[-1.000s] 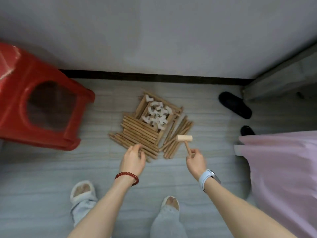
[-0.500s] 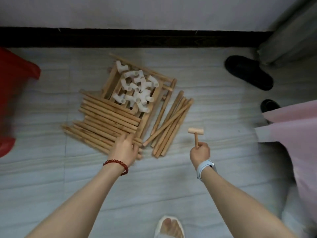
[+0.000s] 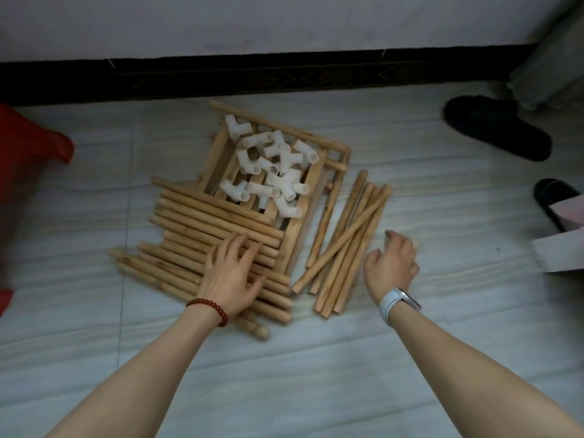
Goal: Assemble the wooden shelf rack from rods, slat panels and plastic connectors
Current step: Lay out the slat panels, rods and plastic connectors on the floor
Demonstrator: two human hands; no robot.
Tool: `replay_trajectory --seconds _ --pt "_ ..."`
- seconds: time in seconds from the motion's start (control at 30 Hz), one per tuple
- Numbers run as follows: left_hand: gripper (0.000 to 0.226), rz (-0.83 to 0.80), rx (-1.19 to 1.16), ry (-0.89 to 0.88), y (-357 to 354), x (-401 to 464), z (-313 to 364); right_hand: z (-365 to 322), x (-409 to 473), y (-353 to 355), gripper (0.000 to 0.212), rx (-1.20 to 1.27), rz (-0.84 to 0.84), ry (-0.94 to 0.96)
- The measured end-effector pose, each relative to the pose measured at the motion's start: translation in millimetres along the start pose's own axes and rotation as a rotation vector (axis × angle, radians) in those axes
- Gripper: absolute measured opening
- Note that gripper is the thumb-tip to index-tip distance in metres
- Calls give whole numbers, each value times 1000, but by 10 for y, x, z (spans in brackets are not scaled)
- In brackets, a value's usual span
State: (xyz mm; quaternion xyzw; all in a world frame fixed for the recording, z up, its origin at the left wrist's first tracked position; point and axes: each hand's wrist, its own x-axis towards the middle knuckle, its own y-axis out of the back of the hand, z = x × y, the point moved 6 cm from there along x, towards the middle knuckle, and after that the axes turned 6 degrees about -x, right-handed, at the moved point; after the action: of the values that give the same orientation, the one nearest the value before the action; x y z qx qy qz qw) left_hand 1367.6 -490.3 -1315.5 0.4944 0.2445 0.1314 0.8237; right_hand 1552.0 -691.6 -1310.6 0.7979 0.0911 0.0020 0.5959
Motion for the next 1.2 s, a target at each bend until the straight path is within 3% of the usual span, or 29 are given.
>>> replay_trajectory --seconds 0.07,0.17,0.27,0.33,0.43,0.63,0.83,0.97,1.07,1.2 --pt "68 3 35 6 67 -95 -207 -562 -122 -18 38 15 -28 338" --pt "82 -39 51 11 94 -211 -514 -1397 -433 -203 40 -29 -223 779" --pt "108 -161 67 61 11 -307 -829 -1936 -715 -530 59 -209 -345 1020" --pt "102 -206 144 51 -40 -354 -900 -2092 -767 -692 75 -350 -355 1027" --pt "92 -29 55 13 15 -384 -907 -2210 -728 -812 88 -479 -329 981" --pt "109 41 105 11 74 -288 -963 -2264 -648 -903 93 -541 -490 853" --pt "108 83 -59 170 71 -389 -1074 -2177 -890 -915 55 -429 -612 837" --pt "123 99 -164 321 36 -465 -1140 -2170 -925 -928 64 -304 -754 676" --pt "130 115 -212 416 -4 -526 -1172 -2195 -1004 -931 65 -319 -814 668" --pt "113 170 -420 402 -36 -609 -1248 -2197 -1107 -965 70 -344 -821 667"
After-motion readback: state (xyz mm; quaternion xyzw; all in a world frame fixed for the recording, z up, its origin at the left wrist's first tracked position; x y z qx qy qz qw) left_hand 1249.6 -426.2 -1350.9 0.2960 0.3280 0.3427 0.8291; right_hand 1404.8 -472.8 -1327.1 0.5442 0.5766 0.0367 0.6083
